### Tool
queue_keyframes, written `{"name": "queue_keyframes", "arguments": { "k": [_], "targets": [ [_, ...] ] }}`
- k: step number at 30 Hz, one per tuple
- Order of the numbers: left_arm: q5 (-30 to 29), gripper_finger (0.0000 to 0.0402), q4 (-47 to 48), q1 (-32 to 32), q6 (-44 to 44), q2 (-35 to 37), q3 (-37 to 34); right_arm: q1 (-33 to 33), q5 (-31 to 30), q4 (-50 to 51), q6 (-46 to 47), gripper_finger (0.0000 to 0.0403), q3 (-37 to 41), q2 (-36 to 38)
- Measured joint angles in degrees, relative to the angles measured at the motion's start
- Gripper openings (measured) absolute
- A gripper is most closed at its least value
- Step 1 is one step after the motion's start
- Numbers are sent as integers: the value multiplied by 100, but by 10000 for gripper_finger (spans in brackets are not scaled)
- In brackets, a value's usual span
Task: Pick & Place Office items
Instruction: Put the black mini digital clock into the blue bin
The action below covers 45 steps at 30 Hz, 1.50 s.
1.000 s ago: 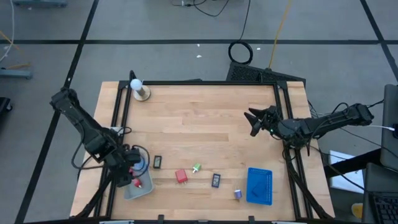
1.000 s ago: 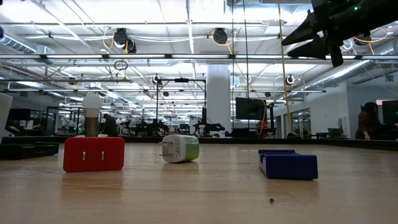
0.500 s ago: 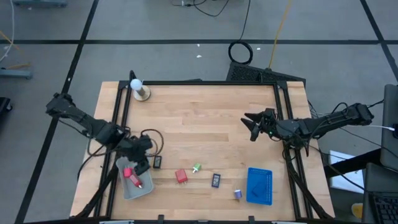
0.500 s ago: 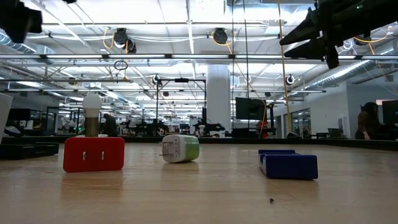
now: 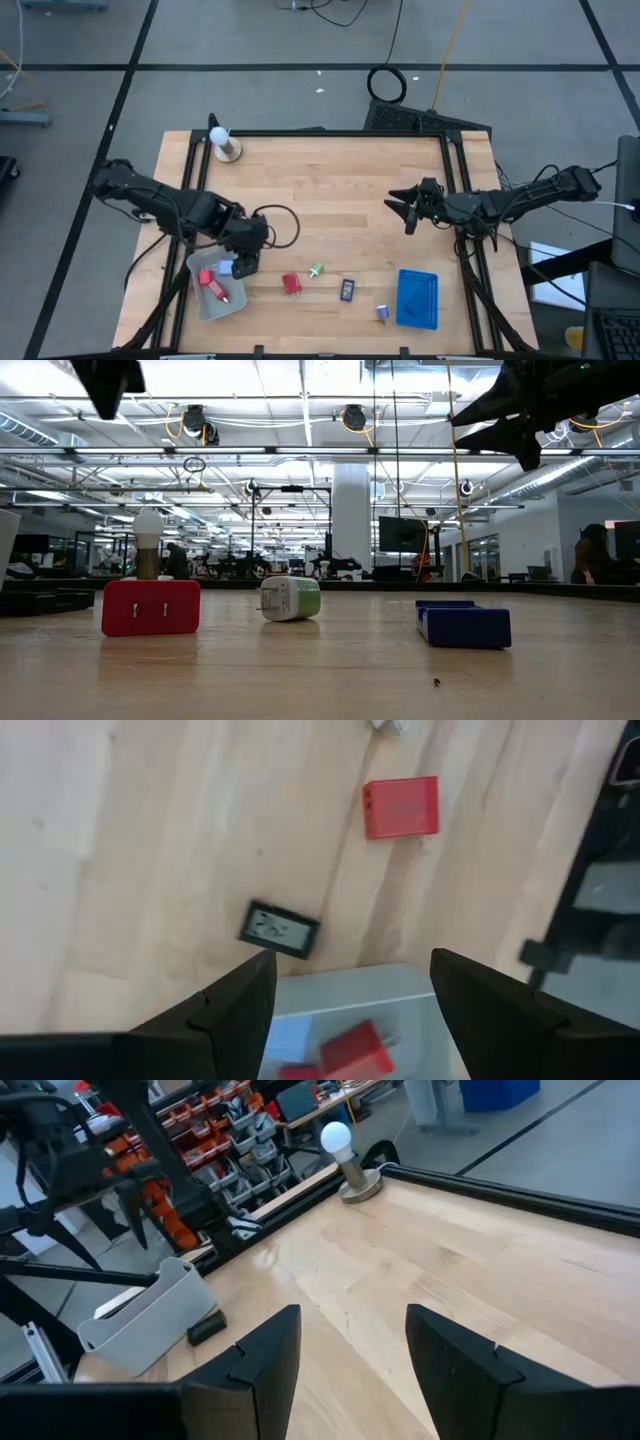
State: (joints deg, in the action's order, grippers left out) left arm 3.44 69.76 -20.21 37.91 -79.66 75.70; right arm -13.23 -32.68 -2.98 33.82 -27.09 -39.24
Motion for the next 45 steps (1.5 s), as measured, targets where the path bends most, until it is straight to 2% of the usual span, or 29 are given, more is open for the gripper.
{"name": "queue_keyframes", "arguments": {
  "k": [8, 24, 28, 37, 40, 45],
  "targets": [
    [9, 269, 39, 295, -288, -100, 360, 0, 2, 2, -61, 173, 0, 0],
    [120, 269, 136, 417, -934, -100, 369, 0, 2, 2, 0, 173, 0, 0],
    [-33, 273, 357, 417, -1147, -100, 369, 0, 2, 0, 4, 173, 0, 0],
    [-651, 346, 708, 395, -1218, -99, 369, 2, 190, -2, 308, 173, 0, 0],
    [-677, 371, 710, 395, -1228, -99, 369, 1, 420, -4, 371, 173, 0, 2],
    [-651, 398, 817, 382, -1248, -217, 367, 0, 448, -4, 353, 173, 0, 2]
  ]
}}
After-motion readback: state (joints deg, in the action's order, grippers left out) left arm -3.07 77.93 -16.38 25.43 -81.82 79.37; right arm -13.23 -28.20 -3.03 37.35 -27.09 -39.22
